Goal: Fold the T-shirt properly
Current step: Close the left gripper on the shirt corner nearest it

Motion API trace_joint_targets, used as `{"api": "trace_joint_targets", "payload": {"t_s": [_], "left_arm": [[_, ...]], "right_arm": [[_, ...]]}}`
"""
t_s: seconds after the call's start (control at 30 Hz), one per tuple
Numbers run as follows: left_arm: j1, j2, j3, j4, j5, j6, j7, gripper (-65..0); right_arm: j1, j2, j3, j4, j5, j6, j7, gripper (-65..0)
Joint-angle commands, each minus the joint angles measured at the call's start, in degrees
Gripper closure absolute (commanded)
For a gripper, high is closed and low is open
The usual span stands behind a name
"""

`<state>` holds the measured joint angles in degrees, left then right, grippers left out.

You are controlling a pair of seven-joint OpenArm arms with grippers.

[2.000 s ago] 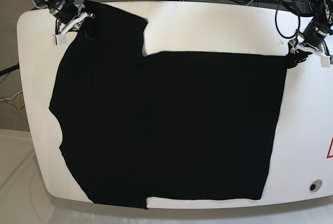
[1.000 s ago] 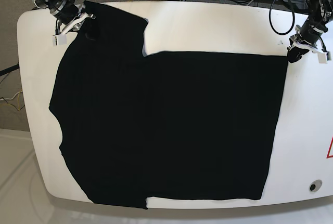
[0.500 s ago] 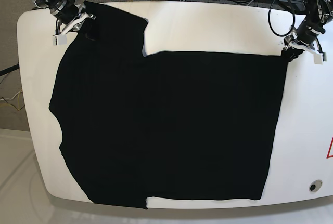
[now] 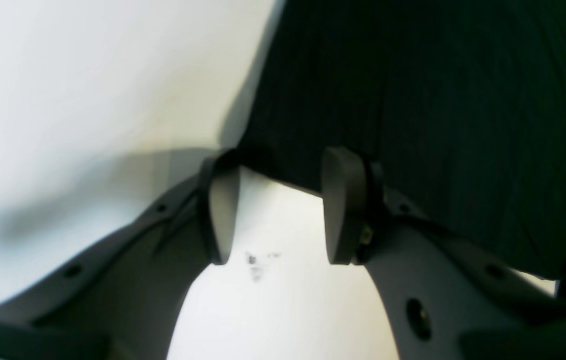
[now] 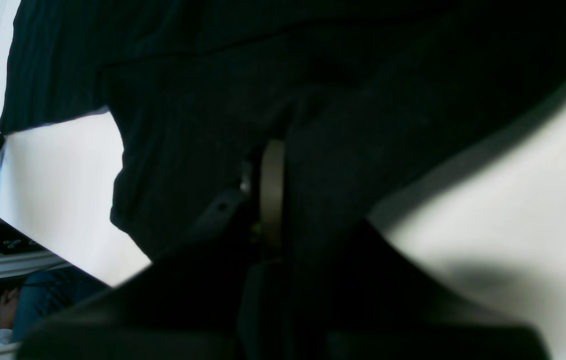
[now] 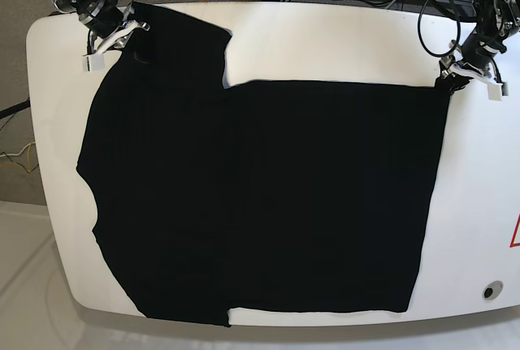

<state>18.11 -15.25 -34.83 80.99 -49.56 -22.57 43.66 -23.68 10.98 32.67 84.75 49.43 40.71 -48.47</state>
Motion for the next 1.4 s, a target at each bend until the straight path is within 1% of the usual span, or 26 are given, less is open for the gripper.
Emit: {"api": "trace_joint_targets", "payload": {"t_s": [0.0, 0.53, 0.73, 0.8, 0.93, 1.07, 1.13, 1.2, 1.37], "left_arm": [[-0.1, -0.8, -0.3, 0.6, -0.6, -0.3, -0.8, -25.4], [0.1, -0.4, -0.2, 0.1, -1.1, -1.0, -0.1, -23.1], [0.1, -0.3, -0.3, 0.2, -1.9, -1.2, -0.2, -25.9], [0.1, -0.5, -0.3, -0.1, -3.5, -1.4, 0.6, -28.1], [0.0, -0.5, -0.3, -0.2, -4.7, -1.5, 0.2, -30.2], [-0.1, -0.5, -0.1, -0.4, -5.0, -1.5, 0.1, -30.5], [-0.2, -0.4, 0.1, -0.6, -4.7, -1.4, 0.2, -29.6], [-0.6, -0.5, 0.3, -1.1, -3.6, -2.1, -0.2, -25.1], [-1.0, -0.4, 0.8, -2.1, -2.8, -2.1, 0.0, -17.5]], "right_arm": [[-0.2, 0.7, 0.2, 0.4, -1.4, -0.7, -1.4, 0.0], [-0.3, 0.6, 0.0, 0.2, -0.9, -0.7, -0.6, 0.0], [-0.3, 0.5, 0.0, 0.2, -0.9, -0.7, -0.6, 0.0], [-0.3, 0.4, 0.0, 0.1, -0.9, -0.7, -0.5, 0.0], [-0.4, 0.4, 0.0, 0.1, -0.8, -0.7, -0.5, 0.0], [-0.4, 0.4, 0.0, 0.1, -1.0, -0.7, -0.4, 0.0], [-0.3, 0.4, 0.0, 0.1, -1.0, -0.7, -0.5, 0.0], [-0.3, 0.4, 0.1, 0.1, -0.7, -0.7, -0.5, 0.0], [-0.3, 0.4, 0.1, 0.2, -0.7, -0.7, -0.6, 0.0]]}}
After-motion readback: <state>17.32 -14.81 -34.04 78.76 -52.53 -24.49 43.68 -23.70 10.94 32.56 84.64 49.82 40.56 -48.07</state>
